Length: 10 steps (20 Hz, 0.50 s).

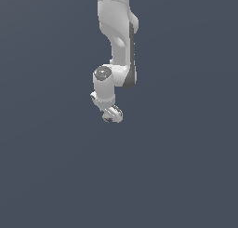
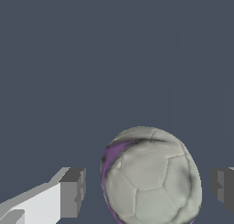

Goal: Pick up the object and move it to a goal position.

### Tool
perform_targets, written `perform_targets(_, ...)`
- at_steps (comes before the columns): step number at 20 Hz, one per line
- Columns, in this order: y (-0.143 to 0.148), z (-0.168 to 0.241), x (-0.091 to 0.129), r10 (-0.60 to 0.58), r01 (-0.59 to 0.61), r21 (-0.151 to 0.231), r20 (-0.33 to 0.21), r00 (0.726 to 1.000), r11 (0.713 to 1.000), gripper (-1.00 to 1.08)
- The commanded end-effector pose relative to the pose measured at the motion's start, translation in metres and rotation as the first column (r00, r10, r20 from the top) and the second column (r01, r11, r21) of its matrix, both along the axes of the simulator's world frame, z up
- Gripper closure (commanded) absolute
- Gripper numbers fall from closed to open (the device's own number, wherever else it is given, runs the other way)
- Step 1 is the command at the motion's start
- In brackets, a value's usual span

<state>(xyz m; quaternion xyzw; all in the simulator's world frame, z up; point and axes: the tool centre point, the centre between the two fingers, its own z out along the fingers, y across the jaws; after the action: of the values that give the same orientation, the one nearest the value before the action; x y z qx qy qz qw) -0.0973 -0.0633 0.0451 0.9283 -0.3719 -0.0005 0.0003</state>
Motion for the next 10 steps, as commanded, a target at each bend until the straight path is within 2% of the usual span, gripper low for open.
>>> perform_targets(1, 0.0002, -0.0064, 0.0004, 0.000, 0.000, 0.000, 0.001, 1.000, 1.000, -0.92)
perform_targets(4, 0.0000, -0.0086, 0.0006, -0.001, 0.001, 0.000, 0.001, 1.000, 1.000, -0.92)
perform_targets(5, 0.0000, -0.0086, 0.0006, -0.001, 0.001, 0.000, 0.001, 1.000, 1.000, 1.08)
perform_targets(10, 0.0000, -0.0086, 0.0006, -0.001, 0.001, 0.000, 0.001, 1.000, 1.000, 1.08)
